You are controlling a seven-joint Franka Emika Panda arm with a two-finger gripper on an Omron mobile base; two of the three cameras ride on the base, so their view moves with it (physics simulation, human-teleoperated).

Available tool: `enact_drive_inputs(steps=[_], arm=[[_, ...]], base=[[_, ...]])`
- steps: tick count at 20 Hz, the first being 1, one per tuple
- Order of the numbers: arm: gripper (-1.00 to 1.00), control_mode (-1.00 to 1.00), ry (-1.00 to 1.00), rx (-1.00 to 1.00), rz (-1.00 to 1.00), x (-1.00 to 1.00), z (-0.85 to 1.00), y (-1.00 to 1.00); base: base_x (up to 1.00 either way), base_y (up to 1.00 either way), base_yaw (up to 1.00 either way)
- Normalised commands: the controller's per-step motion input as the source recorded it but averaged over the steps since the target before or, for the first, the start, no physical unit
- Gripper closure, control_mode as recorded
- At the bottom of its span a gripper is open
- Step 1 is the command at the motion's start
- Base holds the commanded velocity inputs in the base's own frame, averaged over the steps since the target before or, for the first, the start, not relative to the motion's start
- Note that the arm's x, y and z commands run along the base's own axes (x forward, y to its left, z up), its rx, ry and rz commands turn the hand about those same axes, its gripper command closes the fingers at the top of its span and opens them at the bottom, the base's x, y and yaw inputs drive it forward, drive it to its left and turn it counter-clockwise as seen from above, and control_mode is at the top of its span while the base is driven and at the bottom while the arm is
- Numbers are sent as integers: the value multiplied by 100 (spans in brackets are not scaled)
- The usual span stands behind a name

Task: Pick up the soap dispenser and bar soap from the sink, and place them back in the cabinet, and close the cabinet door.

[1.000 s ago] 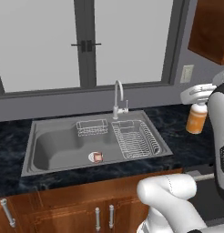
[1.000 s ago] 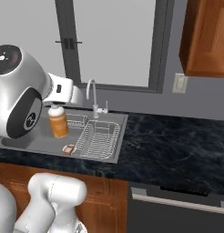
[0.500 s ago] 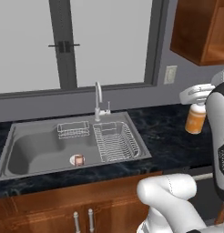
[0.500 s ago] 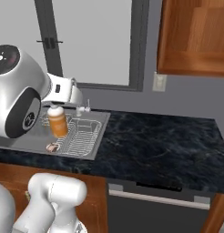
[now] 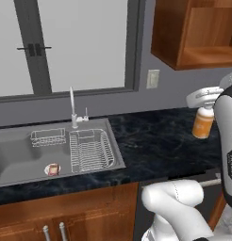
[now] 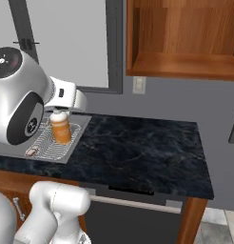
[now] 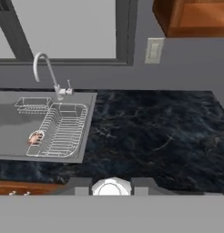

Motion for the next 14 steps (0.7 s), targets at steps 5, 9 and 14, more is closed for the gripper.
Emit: enact_drive_inputs(steps=[5, 9, 14], arm=[[100, 100, 0, 0, 0, 0, 0, 0], [100, 100, 0, 0, 0, 0, 0, 0], [100, 100, 0, 0, 0, 0, 0, 0]], base=[[1, -58, 0], [15, -58, 0], [19, -52, 0]])
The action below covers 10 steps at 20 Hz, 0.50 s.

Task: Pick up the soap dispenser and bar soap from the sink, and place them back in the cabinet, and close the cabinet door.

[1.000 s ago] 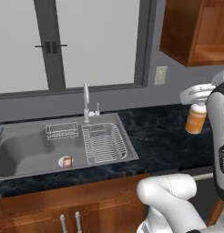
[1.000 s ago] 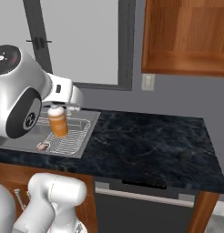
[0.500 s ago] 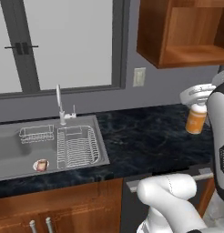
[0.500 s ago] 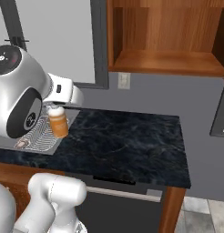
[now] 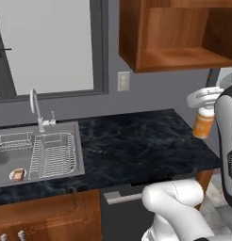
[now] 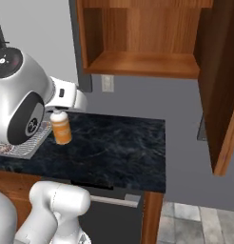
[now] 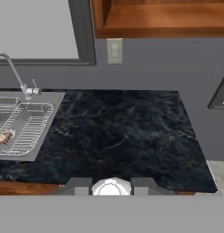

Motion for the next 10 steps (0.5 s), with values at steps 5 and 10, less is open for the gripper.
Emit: enact_drive_inputs(steps=[5, 10], arm=[[100, 100, 0, 0, 0, 0, 0, 0], [100, 100, 0, 0, 0, 0, 0, 0]], base=[[29, -34, 0], [50, -7, 0]])
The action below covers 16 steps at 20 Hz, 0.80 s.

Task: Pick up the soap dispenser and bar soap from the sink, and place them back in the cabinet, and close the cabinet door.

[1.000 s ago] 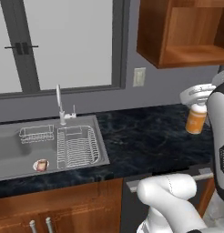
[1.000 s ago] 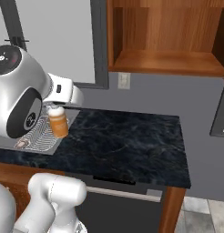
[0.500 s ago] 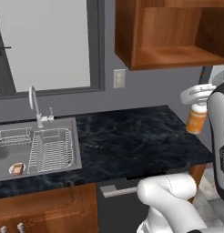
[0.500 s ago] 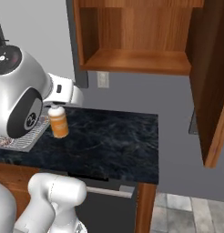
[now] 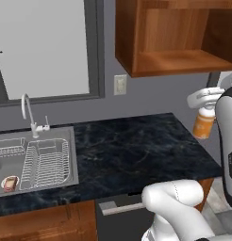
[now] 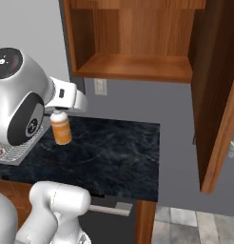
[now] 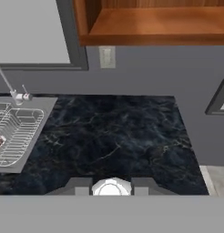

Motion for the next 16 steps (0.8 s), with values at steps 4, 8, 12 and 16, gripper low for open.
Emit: enact_drive_inputs(steps=[4, 8, 12, 16], arm=[[100, 100, 0, 0, 0, 0, 0, 0], [100, 100, 0, 0, 0, 0, 0, 0], [100, 100, 0, 0, 0, 0, 0, 0], [100, 100, 0, 0, 0, 0, 0, 0]], base=[[60, 0, -2], [59, 0, -10], [40, -1, -12], [19, -13, -11]])
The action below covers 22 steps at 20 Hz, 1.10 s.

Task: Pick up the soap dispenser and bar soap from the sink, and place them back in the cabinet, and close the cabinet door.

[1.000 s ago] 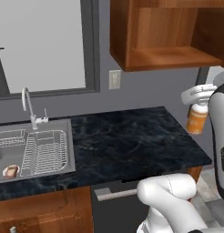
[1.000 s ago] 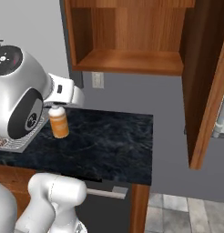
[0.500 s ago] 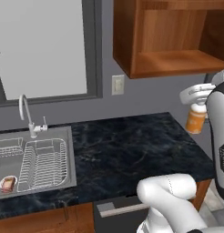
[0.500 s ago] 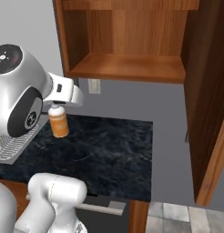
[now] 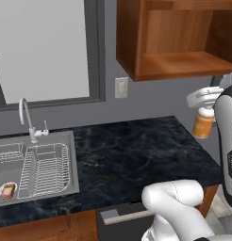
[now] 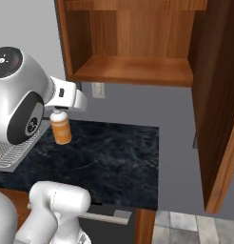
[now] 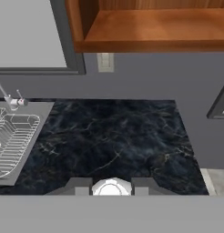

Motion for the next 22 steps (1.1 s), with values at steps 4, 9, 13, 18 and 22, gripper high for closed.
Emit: enact_drive_inputs(steps=[4, 9, 13, 18, 22], arm=[[100, 100, 0, 0, 0, 0, 0, 0], [100, 100, 0, 0, 0, 0, 0, 0], [100, 100, 0, 0, 0, 0, 0, 0], [100, 100, 0, 0, 0, 0, 0, 0], [100, 100, 0, 0, 0, 0, 0, 0]], base=[[14, -26, -16], [1, -44, -12], [0, -49, -14], [0, -51, -14], [1, -34, -10]])
